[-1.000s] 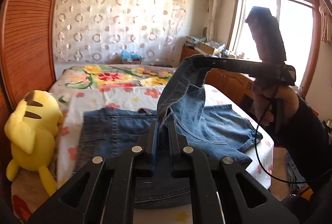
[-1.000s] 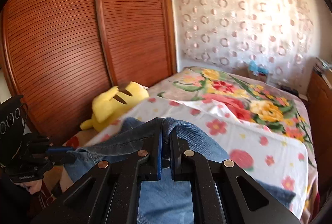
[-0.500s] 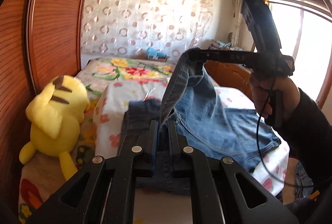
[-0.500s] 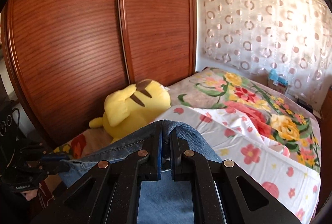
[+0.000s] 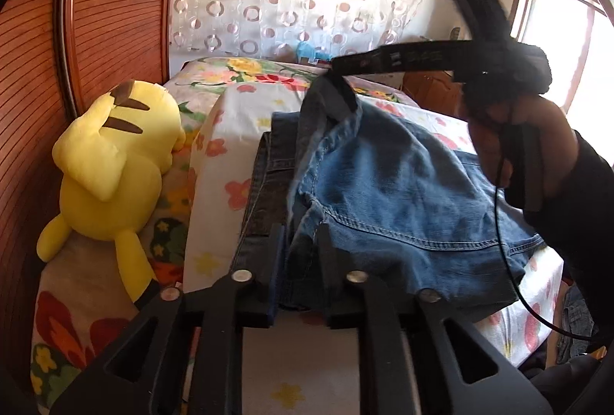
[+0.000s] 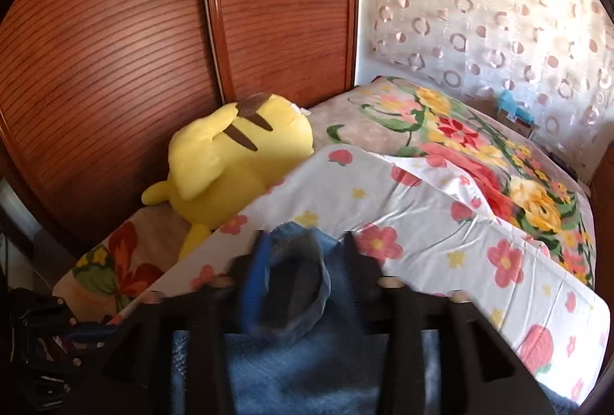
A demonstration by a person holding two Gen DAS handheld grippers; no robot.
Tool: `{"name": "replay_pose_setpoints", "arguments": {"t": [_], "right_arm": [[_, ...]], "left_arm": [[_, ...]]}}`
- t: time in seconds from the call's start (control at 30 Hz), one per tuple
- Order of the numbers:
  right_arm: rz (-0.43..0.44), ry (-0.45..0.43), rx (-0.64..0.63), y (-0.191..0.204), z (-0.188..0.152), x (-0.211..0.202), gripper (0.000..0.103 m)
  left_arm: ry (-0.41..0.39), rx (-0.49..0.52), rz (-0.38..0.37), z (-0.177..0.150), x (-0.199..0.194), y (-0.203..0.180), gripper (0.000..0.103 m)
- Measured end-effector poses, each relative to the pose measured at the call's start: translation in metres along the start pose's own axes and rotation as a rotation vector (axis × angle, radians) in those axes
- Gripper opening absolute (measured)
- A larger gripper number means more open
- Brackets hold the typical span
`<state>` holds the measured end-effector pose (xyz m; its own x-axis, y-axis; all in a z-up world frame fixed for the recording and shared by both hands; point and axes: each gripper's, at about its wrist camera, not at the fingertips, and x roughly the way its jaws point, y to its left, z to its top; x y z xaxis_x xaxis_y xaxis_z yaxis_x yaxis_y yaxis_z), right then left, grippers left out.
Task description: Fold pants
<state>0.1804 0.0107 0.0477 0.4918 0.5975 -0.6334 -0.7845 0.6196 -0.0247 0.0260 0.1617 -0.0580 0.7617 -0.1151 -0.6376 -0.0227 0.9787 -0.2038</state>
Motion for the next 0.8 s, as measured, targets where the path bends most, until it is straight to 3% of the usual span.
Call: {"name": "replay_pose_setpoints", "arguments": {"t": [0.07, 0.43, 0.63, 0.8], "right_arm": [[-0.005, -0.029, 0.023, -0.007, -0.004, -0.012, 0.058], [-0.099, -0.064, 0.080, -0.044, -0.094, -0.089, 0.058], [-0.167, -0.042, 0.126, -0.054, -0.148, -0.122, 0.058], [-0.181, -0.012, 0.175, -0.064, -0.174, -0.132, 0.058]], "left_arm": [[-0.004, -0.013, -0.003, 0.001, 0.000, 0.002, 0.048], [-0.054, 0.038, 0.010, 0.021, 0.007, -0.010, 0.049], [0.033, 0.057, 0.040, 0.018, 0.039, -0.012, 0.049], [0.092, 0.048, 0.064, 0.007, 0.054, -0.010, 0.049]]}}
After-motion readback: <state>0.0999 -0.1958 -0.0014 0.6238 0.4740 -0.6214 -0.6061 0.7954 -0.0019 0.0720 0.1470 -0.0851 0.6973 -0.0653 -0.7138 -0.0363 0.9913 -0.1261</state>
